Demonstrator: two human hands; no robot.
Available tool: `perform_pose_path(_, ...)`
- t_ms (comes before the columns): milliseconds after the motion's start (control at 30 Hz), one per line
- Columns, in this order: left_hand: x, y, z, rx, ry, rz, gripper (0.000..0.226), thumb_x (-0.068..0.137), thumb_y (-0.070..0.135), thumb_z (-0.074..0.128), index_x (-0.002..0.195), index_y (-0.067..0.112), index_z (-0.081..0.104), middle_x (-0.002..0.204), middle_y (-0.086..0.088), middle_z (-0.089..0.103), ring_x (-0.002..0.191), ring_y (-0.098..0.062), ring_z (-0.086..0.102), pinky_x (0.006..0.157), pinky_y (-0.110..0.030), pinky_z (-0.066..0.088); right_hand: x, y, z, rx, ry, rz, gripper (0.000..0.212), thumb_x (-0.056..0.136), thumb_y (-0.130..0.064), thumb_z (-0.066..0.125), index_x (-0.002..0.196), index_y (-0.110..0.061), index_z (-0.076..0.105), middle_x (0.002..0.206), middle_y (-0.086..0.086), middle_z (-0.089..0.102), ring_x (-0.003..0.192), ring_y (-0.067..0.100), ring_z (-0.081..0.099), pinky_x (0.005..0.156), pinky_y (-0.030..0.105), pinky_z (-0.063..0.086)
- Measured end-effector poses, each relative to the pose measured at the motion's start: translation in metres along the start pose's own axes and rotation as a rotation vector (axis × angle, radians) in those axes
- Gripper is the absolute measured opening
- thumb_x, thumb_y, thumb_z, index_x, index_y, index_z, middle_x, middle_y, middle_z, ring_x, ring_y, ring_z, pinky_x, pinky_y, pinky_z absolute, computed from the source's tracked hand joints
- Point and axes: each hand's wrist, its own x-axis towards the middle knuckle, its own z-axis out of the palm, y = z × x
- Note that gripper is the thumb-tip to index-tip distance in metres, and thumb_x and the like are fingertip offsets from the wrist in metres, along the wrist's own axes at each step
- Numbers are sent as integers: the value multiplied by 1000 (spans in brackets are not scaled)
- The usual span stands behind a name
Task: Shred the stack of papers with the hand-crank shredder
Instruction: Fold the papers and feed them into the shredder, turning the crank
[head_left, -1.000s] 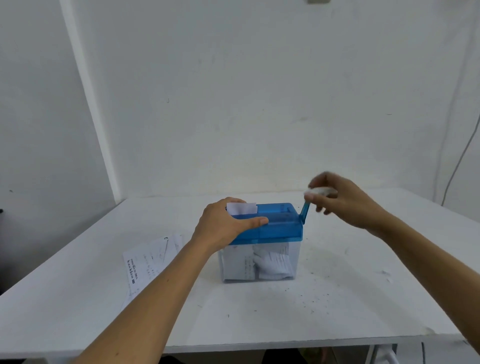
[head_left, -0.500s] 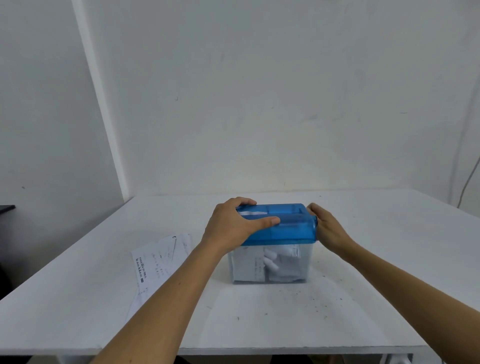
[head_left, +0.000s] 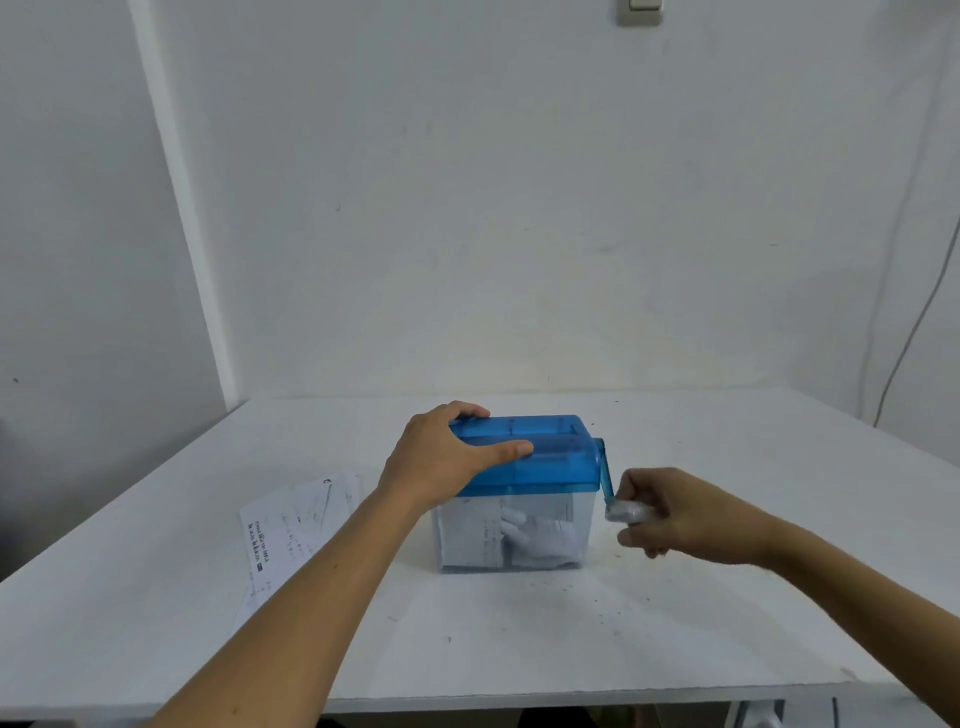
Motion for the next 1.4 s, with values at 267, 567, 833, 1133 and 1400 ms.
perform_pose_path(267,1,-1,0,3,-17,-5,97,37,93,67,117,38,63,118,20,60,104,-1,57,89,-28,53,23,-34,-57,4,441,-224,31,86,-39,74,111,-29,59,95,-9,65,79,13,67,66,26,54)
perform_pose_path(567,-1,1,0,-33,-16,-10,89,41,86,70,115,37,64,113,24,58,101,5,55,80,-19,47,85,-5,-24,-45,398,23,22,97,-39,60,110,-22,58,108,0,66,86,16,67,65,28,60)
perform_pose_path(833,-3,4,0,-29,-35,-19,91,44,86,68,118,34,62,118,19,59,102,1,55,77,-15,45,85,7,-15,-108,309,97,23,102,-22,49,117,-16,66,123,2,65,107,17,60,96,37,52)
perform_pose_path(1133,4,5,2,-295,71,-85,81,81,83,14,126,38,65,130,21,47,123,-5,40,106,-29,23,89,-73,-35,138,315,-155,26,102,-39,50,107,-23,70,104,-12,71,102,7,65,92,29,50)
perform_pose_path(1400,0,-37,-55,-349,320,-201,39,103,52,41,120,24,62,126,7,61,121,-14,54,99,-31,36,108,-154,16,29,183,-299,20,98,-37,56,107,-25,70,102,-14,71,99,2,63,85,23,47)
